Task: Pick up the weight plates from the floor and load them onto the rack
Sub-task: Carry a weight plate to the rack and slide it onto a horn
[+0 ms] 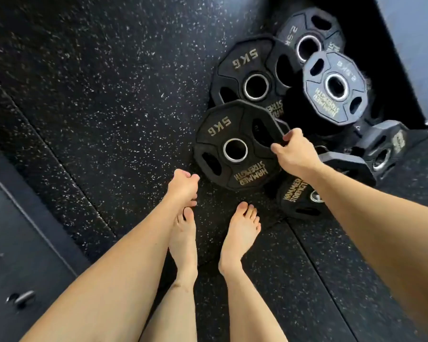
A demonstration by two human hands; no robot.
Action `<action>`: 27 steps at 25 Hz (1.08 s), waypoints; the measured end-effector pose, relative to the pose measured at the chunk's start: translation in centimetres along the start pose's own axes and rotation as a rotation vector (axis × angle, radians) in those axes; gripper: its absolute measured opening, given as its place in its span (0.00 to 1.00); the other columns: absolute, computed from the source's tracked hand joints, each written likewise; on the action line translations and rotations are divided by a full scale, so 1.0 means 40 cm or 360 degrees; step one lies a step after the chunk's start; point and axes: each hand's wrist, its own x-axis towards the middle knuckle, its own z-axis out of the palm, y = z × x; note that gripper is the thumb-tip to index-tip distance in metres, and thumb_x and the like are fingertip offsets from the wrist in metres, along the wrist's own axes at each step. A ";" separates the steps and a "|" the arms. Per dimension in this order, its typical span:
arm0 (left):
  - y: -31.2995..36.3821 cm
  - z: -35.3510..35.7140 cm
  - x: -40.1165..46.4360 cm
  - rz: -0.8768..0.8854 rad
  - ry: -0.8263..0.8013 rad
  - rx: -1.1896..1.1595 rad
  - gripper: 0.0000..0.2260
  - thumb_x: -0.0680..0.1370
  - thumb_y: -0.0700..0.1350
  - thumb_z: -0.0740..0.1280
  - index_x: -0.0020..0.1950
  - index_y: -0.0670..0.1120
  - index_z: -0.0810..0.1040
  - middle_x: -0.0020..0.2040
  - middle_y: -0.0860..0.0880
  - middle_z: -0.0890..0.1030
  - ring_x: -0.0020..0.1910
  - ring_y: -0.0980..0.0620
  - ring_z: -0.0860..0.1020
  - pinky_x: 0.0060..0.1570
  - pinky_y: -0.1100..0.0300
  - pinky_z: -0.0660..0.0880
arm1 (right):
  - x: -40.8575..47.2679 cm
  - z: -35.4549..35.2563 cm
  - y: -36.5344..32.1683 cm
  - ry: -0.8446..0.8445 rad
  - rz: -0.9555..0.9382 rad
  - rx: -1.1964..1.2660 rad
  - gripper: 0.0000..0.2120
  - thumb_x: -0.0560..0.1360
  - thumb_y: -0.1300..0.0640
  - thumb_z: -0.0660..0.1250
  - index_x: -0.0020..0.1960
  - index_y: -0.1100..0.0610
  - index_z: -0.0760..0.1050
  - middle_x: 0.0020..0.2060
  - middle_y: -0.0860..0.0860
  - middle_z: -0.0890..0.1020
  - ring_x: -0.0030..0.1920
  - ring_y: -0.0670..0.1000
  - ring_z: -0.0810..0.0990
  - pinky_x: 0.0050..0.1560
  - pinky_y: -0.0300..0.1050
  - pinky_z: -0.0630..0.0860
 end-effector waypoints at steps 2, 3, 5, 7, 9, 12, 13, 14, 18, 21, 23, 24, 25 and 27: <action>0.015 0.042 0.050 0.0021 -0.0004 -0.0144 0.17 0.81 0.49 0.62 0.67 0.47 0.65 0.53 0.44 0.77 0.49 0.47 0.79 0.41 0.53 0.81 | 0.037 0.026 0.007 0.0143 -0.0040 -0.0014 0.23 0.78 0.50 0.64 0.67 0.60 0.62 0.62 0.60 0.73 0.59 0.63 0.75 0.48 0.49 0.66; 0.024 0.065 0.074 0.0041 0.0004 -0.0181 0.20 0.80 0.49 0.63 0.69 0.47 0.63 0.56 0.44 0.76 0.52 0.46 0.79 0.42 0.52 0.82 | 0.054 0.038 0.006 0.0199 -0.0049 -0.0098 0.24 0.78 0.49 0.64 0.67 0.60 0.61 0.62 0.61 0.72 0.58 0.64 0.75 0.47 0.50 0.66; 0.041 0.109 0.107 0.0068 0.0033 -0.0261 0.23 0.80 0.48 0.65 0.70 0.46 0.59 0.58 0.45 0.72 0.54 0.44 0.78 0.43 0.50 0.83 | 0.077 0.055 -0.002 0.0275 -0.0116 -0.0379 0.24 0.78 0.47 0.64 0.67 0.59 0.61 0.61 0.61 0.73 0.57 0.66 0.76 0.45 0.52 0.66; 0.047 0.139 0.130 0.0094 0.0140 -0.0229 0.22 0.79 0.46 0.67 0.66 0.46 0.58 0.56 0.44 0.73 0.49 0.44 0.78 0.46 0.45 0.82 | 0.099 0.057 -0.010 0.0356 -0.0261 -0.0705 0.23 0.78 0.45 0.63 0.63 0.59 0.63 0.57 0.61 0.77 0.55 0.67 0.78 0.43 0.52 0.66; 0.049 0.155 0.145 0.0149 0.0280 -0.0076 0.21 0.78 0.44 0.68 0.62 0.47 0.58 0.57 0.41 0.75 0.51 0.40 0.77 0.51 0.43 0.80 | 0.114 0.051 -0.018 0.0363 -0.0426 -0.0909 0.20 0.79 0.44 0.62 0.60 0.59 0.63 0.53 0.62 0.80 0.53 0.67 0.79 0.41 0.52 0.64; 0.048 0.156 0.138 0.0157 0.0352 0.0017 0.21 0.76 0.43 0.68 0.62 0.47 0.59 0.58 0.40 0.75 0.54 0.39 0.77 0.53 0.44 0.78 | 0.116 0.040 -0.026 0.0294 -0.0482 -0.0932 0.18 0.80 0.47 0.61 0.59 0.60 0.64 0.51 0.62 0.80 0.52 0.67 0.78 0.41 0.51 0.64; 0.051 0.146 0.121 0.0136 0.0366 0.0007 0.21 0.76 0.43 0.69 0.63 0.46 0.60 0.58 0.41 0.75 0.54 0.40 0.76 0.52 0.46 0.78 | 0.108 0.031 -0.032 0.0256 -0.0451 -0.0902 0.17 0.80 0.48 0.61 0.59 0.60 0.65 0.51 0.62 0.80 0.52 0.66 0.78 0.41 0.51 0.64; 0.050 0.134 0.109 0.0104 0.0400 0.0025 0.21 0.75 0.43 0.69 0.63 0.46 0.63 0.58 0.43 0.75 0.55 0.41 0.76 0.50 0.49 0.77 | 0.099 0.025 -0.041 0.0220 -0.0416 -0.0851 0.17 0.80 0.48 0.61 0.60 0.61 0.66 0.52 0.62 0.79 0.52 0.66 0.78 0.42 0.51 0.64; 0.039 0.040 0.043 0.0023 0.0377 0.0015 0.17 0.73 0.47 0.70 0.60 0.48 0.71 0.54 0.49 0.77 0.49 0.47 0.74 0.43 0.56 0.71 | 0.040 0.010 -0.085 0.0003 -0.0200 -0.0501 0.18 0.79 0.50 0.62 0.63 0.61 0.69 0.57 0.62 0.77 0.54 0.63 0.76 0.46 0.49 0.67; 0.043 -0.052 -0.051 0.0030 0.0186 -0.0304 0.16 0.71 0.45 0.70 0.56 0.50 0.70 0.54 0.47 0.78 0.52 0.46 0.77 0.54 0.49 0.78 | -0.048 -0.011 -0.093 -0.0130 -0.0055 -0.0275 0.17 0.79 0.51 0.62 0.62 0.61 0.68 0.58 0.61 0.76 0.57 0.63 0.75 0.48 0.49 0.67; 0.057 -0.112 -0.143 0.0091 0.0098 -0.0550 0.17 0.73 0.41 0.69 0.58 0.50 0.69 0.53 0.46 0.79 0.51 0.47 0.79 0.51 0.47 0.80 | -0.126 -0.033 -0.099 -0.0129 0.0015 0.0027 0.15 0.79 0.54 0.63 0.62 0.60 0.67 0.56 0.58 0.77 0.54 0.60 0.75 0.49 0.48 0.68; 0.064 -0.140 -0.194 0.0149 0.0063 -0.0635 0.16 0.74 0.38 0.69 0.59 0.49 0.69 0.52 0.45 0.79 0.49 0.48 0.79 0.46 0.50 0.81 | -0.171 -0.047 -0.103 -0.0110 0.0067 0.0207 0.14 0.79 0.55 0.63 0.61 0.60 0.68 0.54 0.57 0.77 0.54 0.58 0.75 0.50 0.47 0.68; 0.077 -0.166 -0.252 0.0200 0.0048 -0.0697 0.16 0.75 0.37 0.68 0.58 0.48 0.69 0.51 0.45 0.79 0.47 0.48 0.79 0.42 0.53 0.80 | -0.219 -0.070 -0.112 -0.0091 0.0114 0.0391 0.13 0.78 0.56 0.64 0.60 0.59 0.68 0.53 0.55 0.76 0.54 0.57 0.76 0.50 0.47 0.69; 0.100 -0.211 -0.359 0.0288 0.0065 -0.0787 0.15 0.75 0.36 0.68 0.58 0.48 0.70 0.47 0.47 0.79 0.44 0.50 0.79 0.37 0.57 0.79 | -0.307 -0.123 -0.141 -0.0058 0.0187 0.0693 0.10 0.76 0.59 0.66 0.55 0.57 0.68 0.51 0.54 0.77 0.53 0.54 0.76 0.49 0.45 0.70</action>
